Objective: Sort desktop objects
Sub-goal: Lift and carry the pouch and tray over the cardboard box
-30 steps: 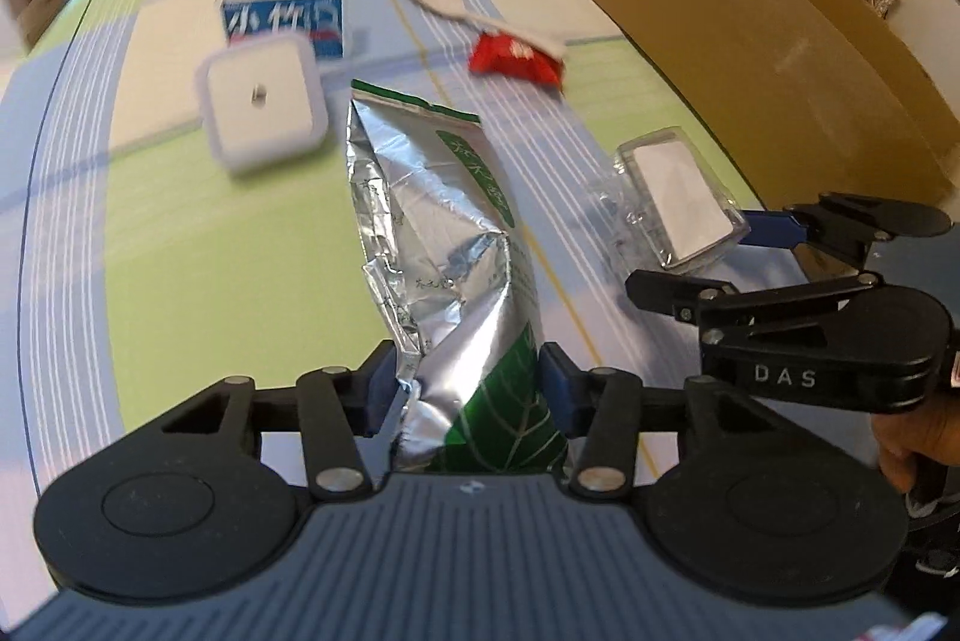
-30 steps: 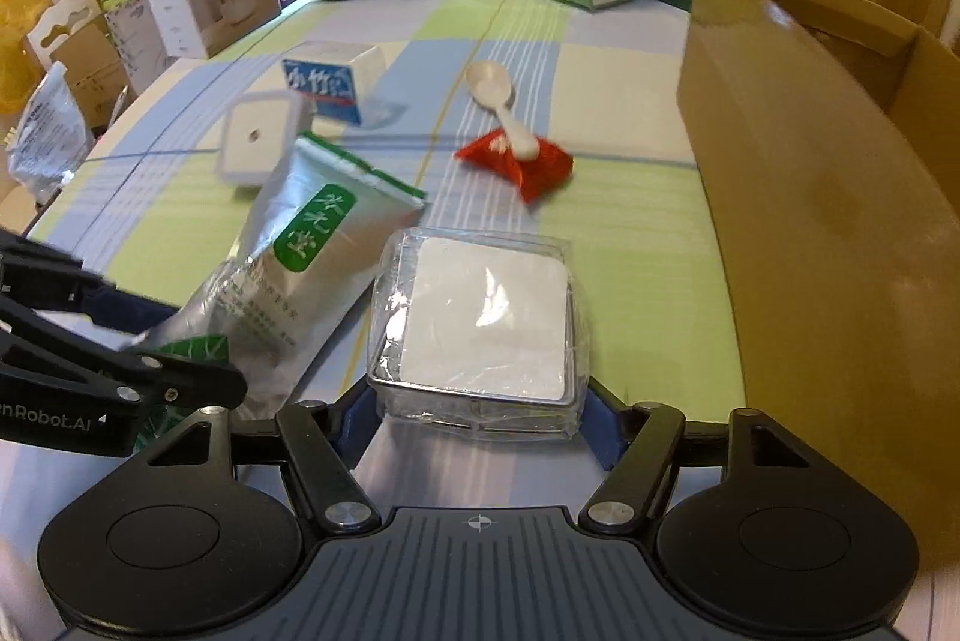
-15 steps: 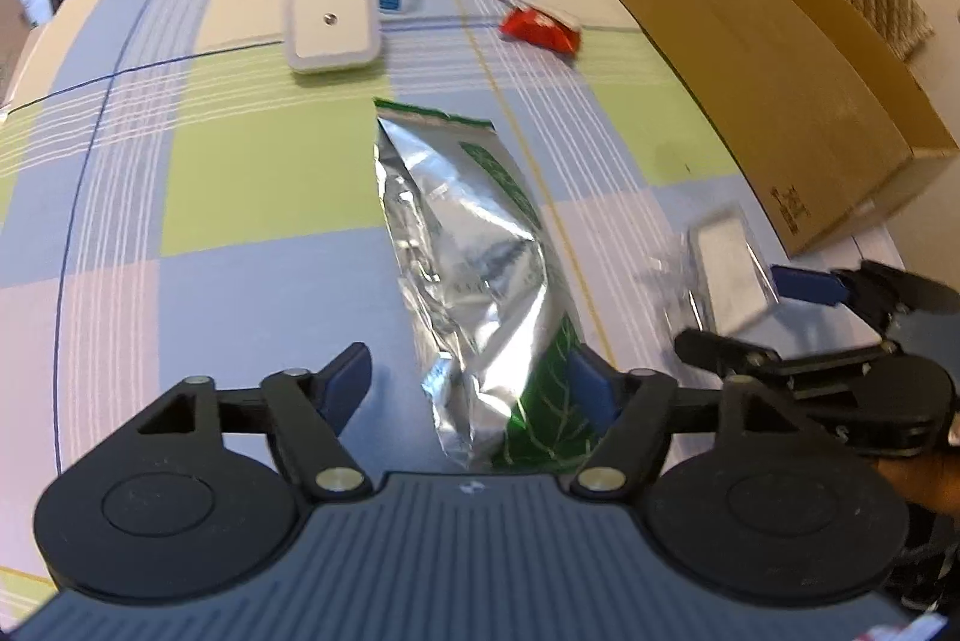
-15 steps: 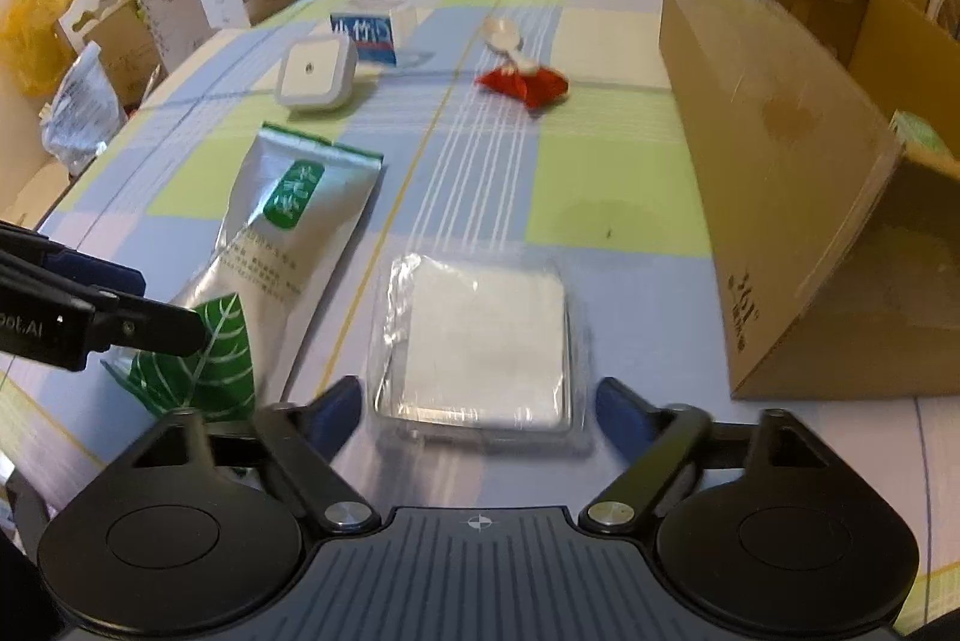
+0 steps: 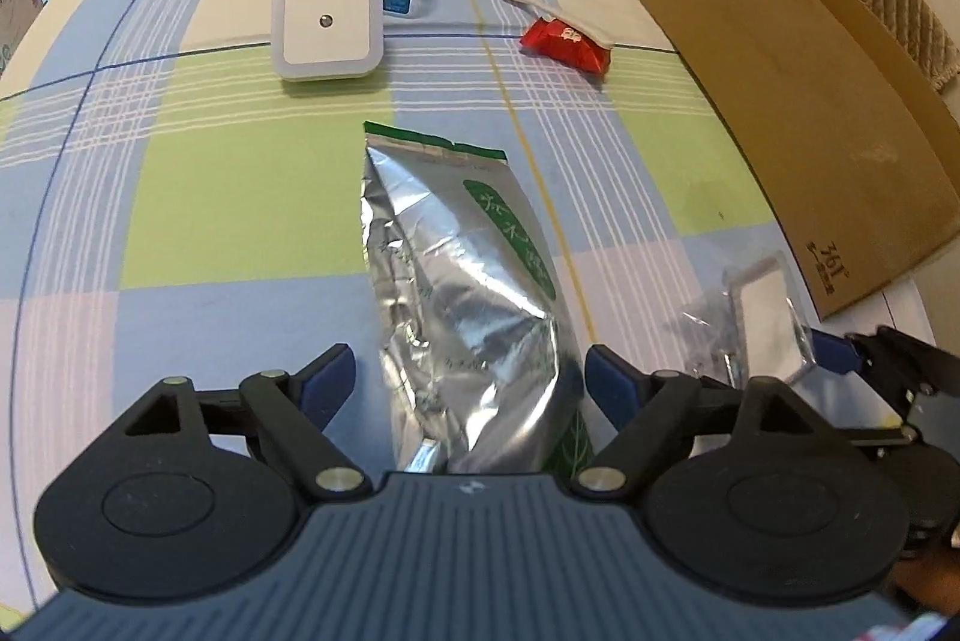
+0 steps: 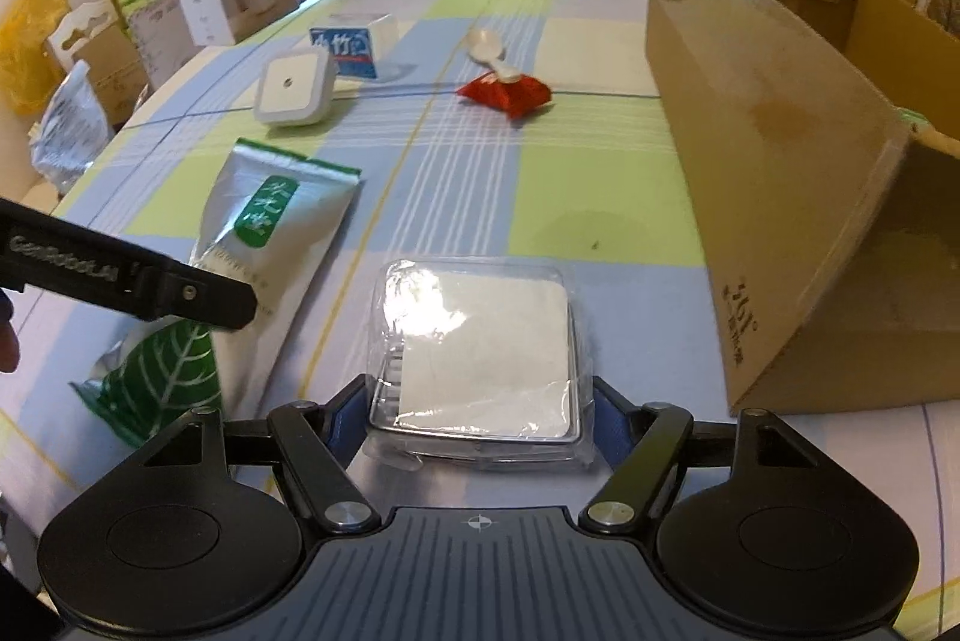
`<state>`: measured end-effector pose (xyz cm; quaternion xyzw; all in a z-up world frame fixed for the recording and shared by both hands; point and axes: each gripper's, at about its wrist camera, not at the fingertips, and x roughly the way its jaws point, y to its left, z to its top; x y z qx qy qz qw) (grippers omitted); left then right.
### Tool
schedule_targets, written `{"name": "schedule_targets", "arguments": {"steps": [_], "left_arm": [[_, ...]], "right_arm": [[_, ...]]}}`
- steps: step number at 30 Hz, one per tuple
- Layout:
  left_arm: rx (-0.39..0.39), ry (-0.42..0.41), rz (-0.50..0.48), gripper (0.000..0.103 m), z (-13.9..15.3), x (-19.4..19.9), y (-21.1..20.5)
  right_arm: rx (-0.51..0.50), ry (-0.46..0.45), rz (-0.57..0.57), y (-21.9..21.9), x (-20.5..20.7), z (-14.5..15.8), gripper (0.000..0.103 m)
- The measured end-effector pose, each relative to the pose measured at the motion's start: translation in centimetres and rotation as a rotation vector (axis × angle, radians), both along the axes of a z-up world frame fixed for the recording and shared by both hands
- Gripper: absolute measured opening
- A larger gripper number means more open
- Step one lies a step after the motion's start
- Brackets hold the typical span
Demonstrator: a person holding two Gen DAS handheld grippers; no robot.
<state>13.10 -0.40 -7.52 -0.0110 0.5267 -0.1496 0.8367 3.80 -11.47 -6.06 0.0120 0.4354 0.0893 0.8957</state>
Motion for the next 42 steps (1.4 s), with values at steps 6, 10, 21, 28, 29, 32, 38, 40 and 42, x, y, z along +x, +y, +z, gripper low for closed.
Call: {"name": "schedule_targets", "arguments": {"steps": [6, 10, 21, 28, 29, 32, 38, 40, 42], "left_arm": [[0.052, -0.003, -0.047, 0.081, -1.2, 0.9, -1.7], [0.131, -0.026, -0.090, 0.079, -1.4, 0.9, -2.8], [0.108, -0.035, -0.053, 0.048, -0.2, -0.6, -1.7], [0.086, -0.033, -0.017, 0.047, 1.1, -3.2, -0.2], [0.083, -0.035, -0.015, 0.047, 1.4, -3.5, -0.2], [0.072, -0.045, -0.006, 0.047, 2.3, -4.6, -0.1], [0.061, -0.071, 0.000, 0.047, 4.1, -6.5, -0.6], [0.054, -0.082, 0.002, 0.047, 4.9, -7.1, -0.6], [0.047, -0.093, 0.006, 0.047, 5.6, -7.6, -0.6]], "right_arm": [[-0.013, -0.028, 0.005, 0.2, -0.1, -0.2, 0.070], [-0.027, -0.047, 0.008, 0.4, -0.2, -0.4, 0.070], [-0.005, -0.050, 0.019, 0.2, -0.4, 0.1, 0.069], [0.009, -0.068, 0.023, 0.1, -1.4, 1.3, 0.069], [0.011, -0.070, 0.024, 0.1, -1.6, 1.5, 0.069], [0.018, -0.080, 0.023, 0.1, -2.3, 2.4, 0.069], [0.013, -0.107, 0.026, -0.1, -3.6, 4.6, 0.069], [0.009, -0.114, 0.030, -0.2, -4.2, 5.4, 0.069], [0.003, -0.123, 0.034, -0.5, -4.8, 6.1, 0.069]]}}
